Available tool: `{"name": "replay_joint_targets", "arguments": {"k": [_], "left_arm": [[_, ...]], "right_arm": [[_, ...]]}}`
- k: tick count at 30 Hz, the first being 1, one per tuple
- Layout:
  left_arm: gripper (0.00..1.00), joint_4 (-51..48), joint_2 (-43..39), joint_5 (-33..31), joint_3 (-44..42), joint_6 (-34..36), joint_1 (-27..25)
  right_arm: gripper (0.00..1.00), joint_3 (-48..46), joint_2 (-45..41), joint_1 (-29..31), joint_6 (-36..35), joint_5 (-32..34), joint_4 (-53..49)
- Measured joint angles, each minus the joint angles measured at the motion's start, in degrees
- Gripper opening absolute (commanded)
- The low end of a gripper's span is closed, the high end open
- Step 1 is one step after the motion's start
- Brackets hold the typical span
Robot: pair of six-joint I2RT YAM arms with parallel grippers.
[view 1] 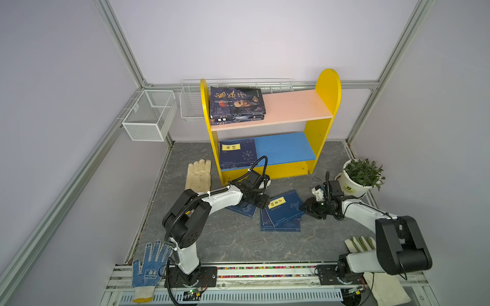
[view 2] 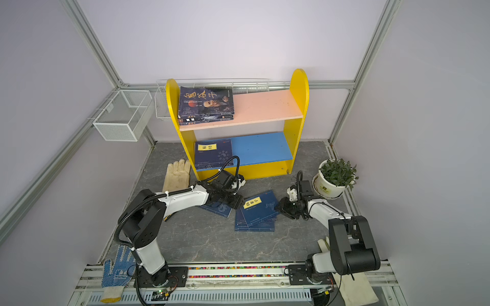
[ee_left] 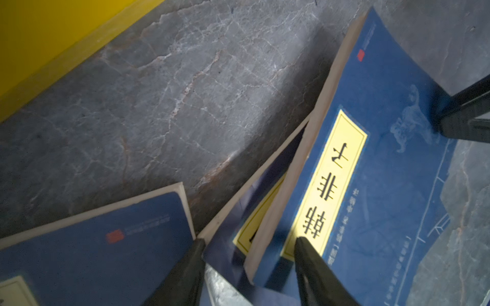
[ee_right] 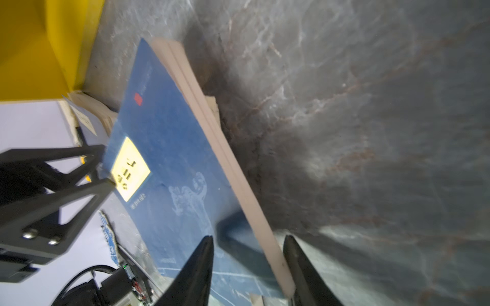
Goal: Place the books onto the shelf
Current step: 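Open the right gripper and move both grippers down to the next table book, then grasp the yellow-labelled blue book's edges with both grippers and lift it upright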
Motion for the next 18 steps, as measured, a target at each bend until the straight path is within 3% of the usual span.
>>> {"name": "replay_joint_targets", "arguments": {"k": [5, 14, 18], "left_arm": [[0.51, -0.2, 0.9, 0.1, 0.2, 0.3, 0.1], [0.49, -0.2, 2.3, 0.7, 1.2, 0.5, 0.3], [0.49, -0.1, 2.5, 1.0, 1.4, 0.5, 0.4]], "right_arm": [[0.28, -0.4, 0.1, -0.4, -0.1, -2.6, 3.5], [0.21, -1.2, -3.8, 0.1, -0.8, -6.9, 7.0], [0.10, -1.1, -4.0, 1.1, -1.4, -8.3, 8.2]]}}
